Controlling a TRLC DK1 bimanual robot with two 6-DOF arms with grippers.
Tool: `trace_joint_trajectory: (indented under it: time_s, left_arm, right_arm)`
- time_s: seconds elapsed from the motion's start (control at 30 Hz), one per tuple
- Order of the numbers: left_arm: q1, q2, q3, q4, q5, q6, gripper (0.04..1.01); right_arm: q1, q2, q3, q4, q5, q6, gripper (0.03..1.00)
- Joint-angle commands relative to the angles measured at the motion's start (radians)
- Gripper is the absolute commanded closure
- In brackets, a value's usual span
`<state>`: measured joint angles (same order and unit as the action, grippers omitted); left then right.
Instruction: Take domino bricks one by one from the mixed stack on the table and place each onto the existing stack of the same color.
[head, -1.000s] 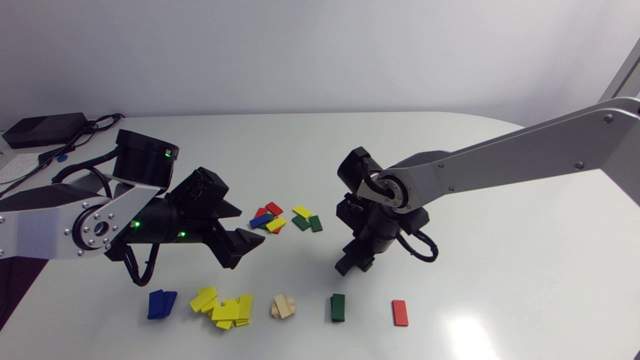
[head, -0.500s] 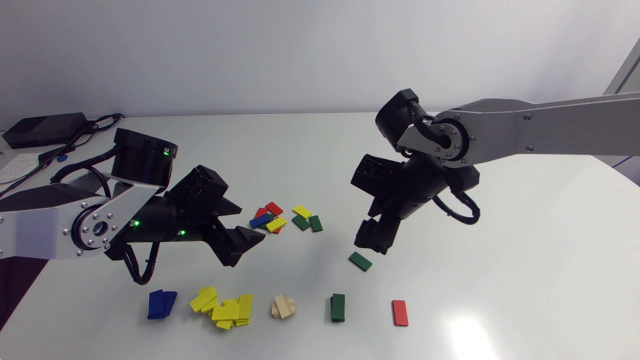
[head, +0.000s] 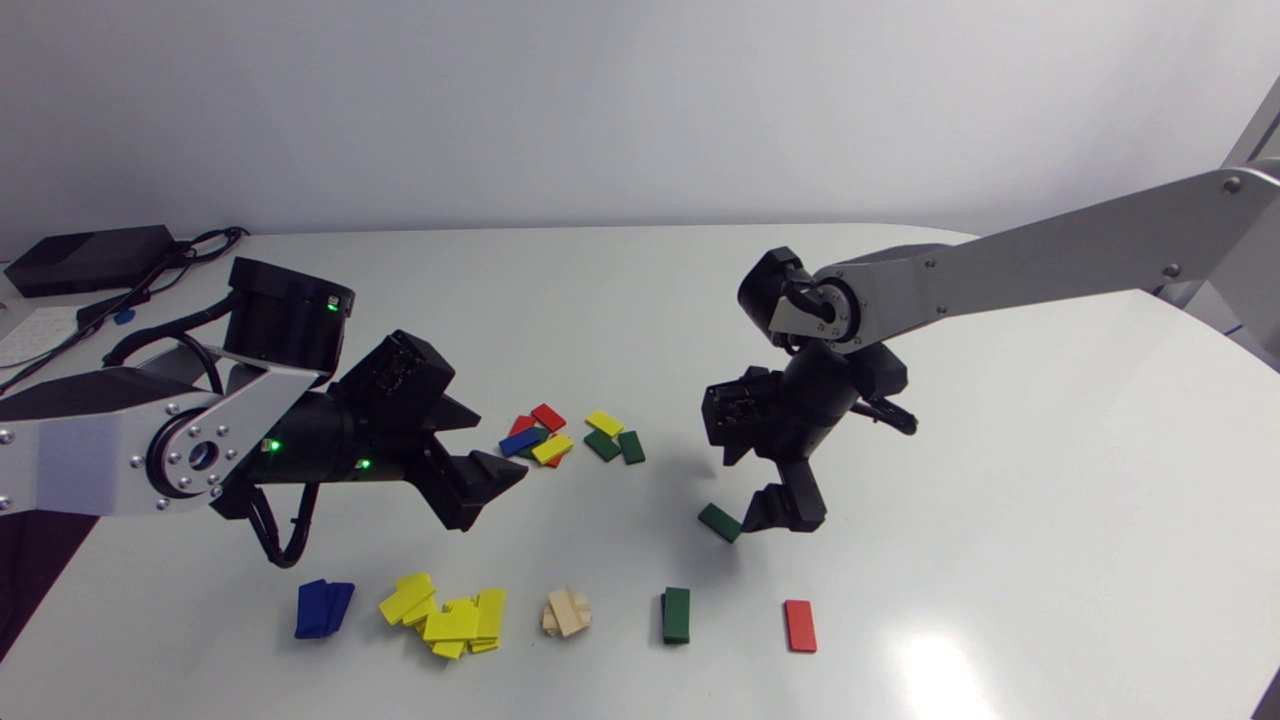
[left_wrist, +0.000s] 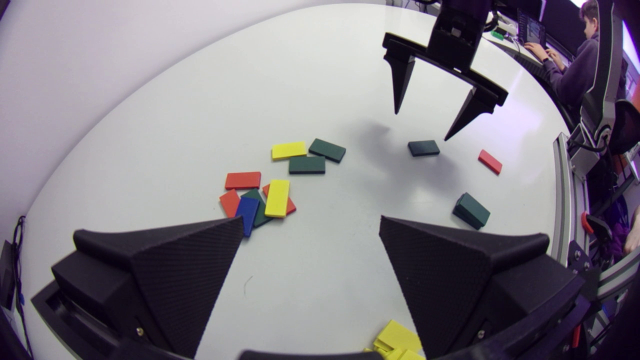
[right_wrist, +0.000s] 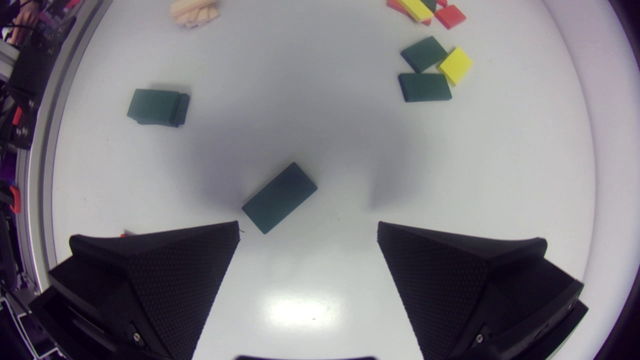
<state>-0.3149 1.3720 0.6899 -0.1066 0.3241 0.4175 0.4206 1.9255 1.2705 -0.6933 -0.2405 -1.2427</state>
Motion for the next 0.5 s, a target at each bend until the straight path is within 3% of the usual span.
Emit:
trace_joint_trajectory:
  time_s: [0.0,0.2,0.47]
  left_arm:
    - [0.011,0.024,-0.006,0.008,-0.007,0.006,0.08]
    - [0.016,0.048,0.0,0.016,-0.007,0.007,0.08]
    - [0.011,0.096,0.023,0.018,-0.01,0.012,0.08]
  right_arm:
    - [0.029,0.027,0.035,-0.02,0.017,-0.093,0.067]
    - [0.073,0.059,0.058,-0.043,0.07,-0.17,0.067]
    - [0.113,0.055,0.013,-0.008,0.15,-0.259,0.067]
